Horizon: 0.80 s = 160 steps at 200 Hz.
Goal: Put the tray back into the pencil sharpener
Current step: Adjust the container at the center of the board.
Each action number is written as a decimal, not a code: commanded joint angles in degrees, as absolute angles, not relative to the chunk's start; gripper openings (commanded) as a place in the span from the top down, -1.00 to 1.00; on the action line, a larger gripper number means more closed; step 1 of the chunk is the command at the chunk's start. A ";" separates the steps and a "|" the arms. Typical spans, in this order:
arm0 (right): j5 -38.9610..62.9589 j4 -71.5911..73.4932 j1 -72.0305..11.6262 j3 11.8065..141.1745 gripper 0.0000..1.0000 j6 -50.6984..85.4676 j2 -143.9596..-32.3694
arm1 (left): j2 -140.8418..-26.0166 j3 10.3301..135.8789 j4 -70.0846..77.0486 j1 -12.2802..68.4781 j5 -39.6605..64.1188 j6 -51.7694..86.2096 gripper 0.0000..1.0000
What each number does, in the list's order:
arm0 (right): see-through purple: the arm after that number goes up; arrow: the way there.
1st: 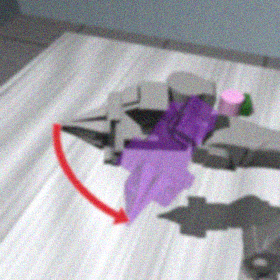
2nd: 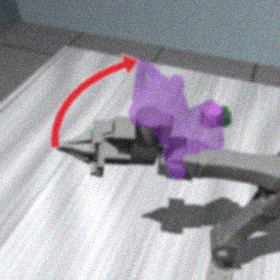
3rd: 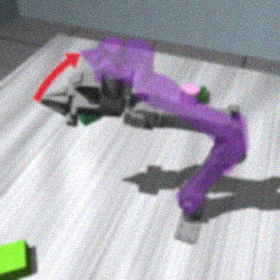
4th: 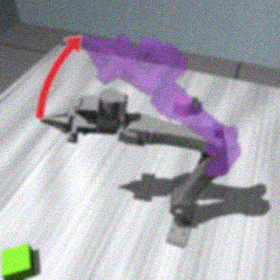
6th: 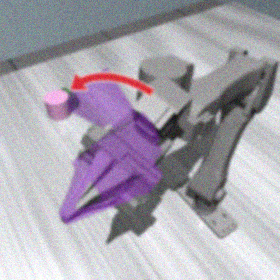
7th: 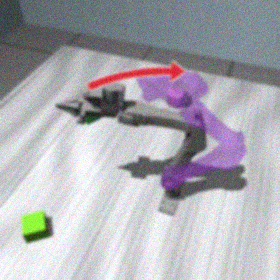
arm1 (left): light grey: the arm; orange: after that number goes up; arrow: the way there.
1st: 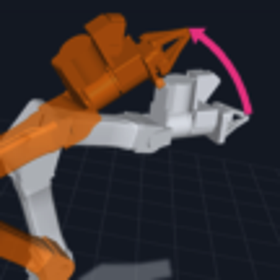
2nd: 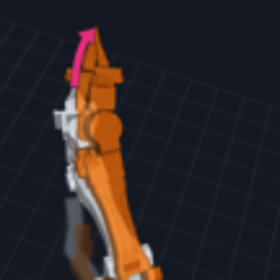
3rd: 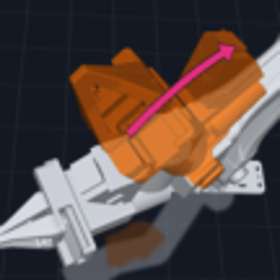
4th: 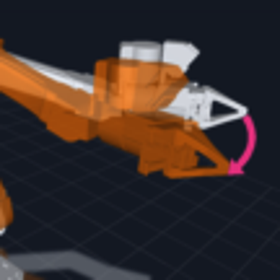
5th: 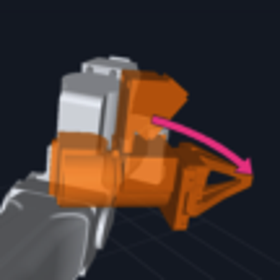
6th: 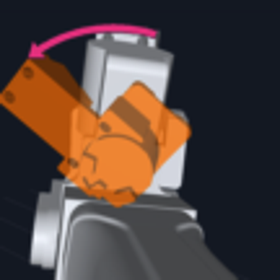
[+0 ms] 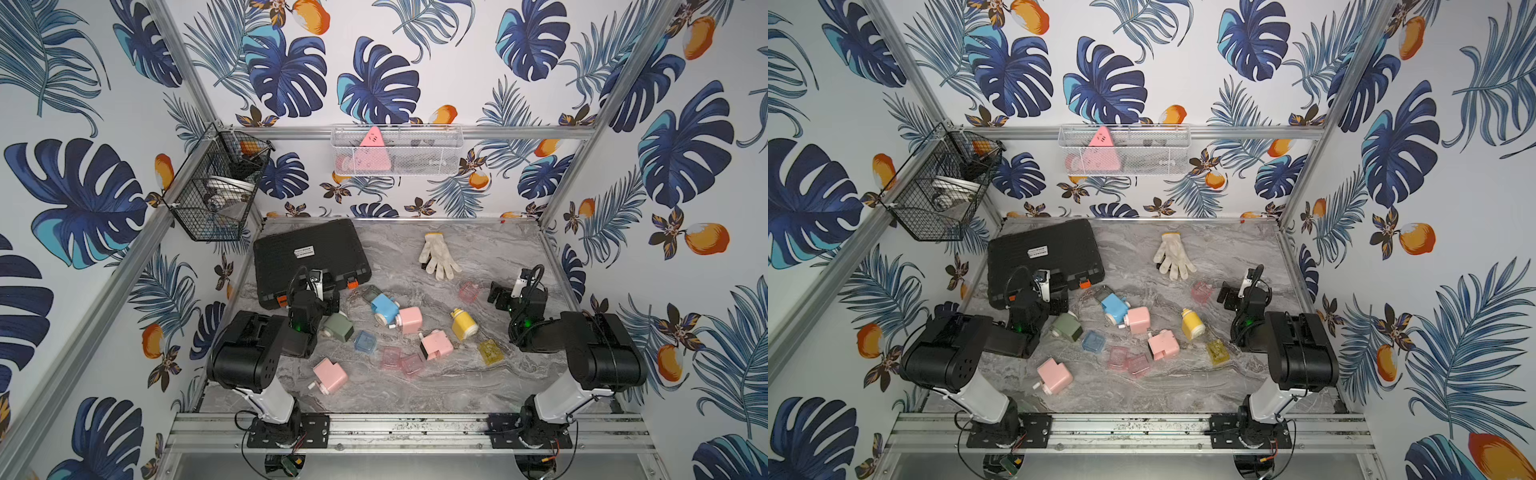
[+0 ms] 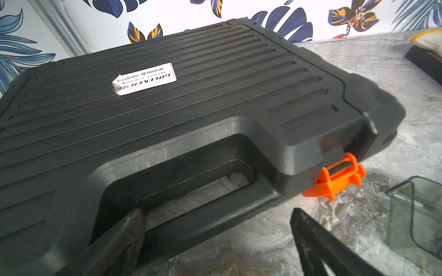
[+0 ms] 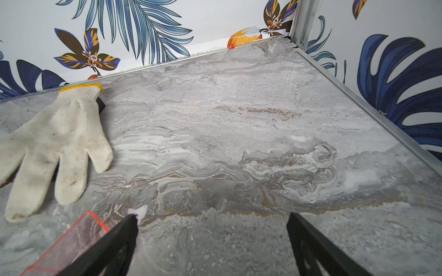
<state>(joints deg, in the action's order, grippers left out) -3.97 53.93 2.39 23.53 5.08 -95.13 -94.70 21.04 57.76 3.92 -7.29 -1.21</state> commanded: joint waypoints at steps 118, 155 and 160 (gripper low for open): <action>-3.06 53.88 2.46 23.82 -1.00 4.90 -95.14 | -94.66 21.58 57.75 3.26 -6.35 -0.27 -0.98; -2.83 53.99 2.82 23.74 -1.00 4.90 -95.04 | -94.66 21.54 57.76 3.12 -6.24 -0.26 -0.98; -3.21 54.50 2.81 23.47 -1.00 4.69 -94.97 | -94.66 21.45 58.08 3.15 -6.51 -0.41 -0.98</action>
<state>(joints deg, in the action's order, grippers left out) -3.09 53.89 2.74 23.64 5.15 -95.13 -94.70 21.32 57.01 3.29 -6.59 -0.97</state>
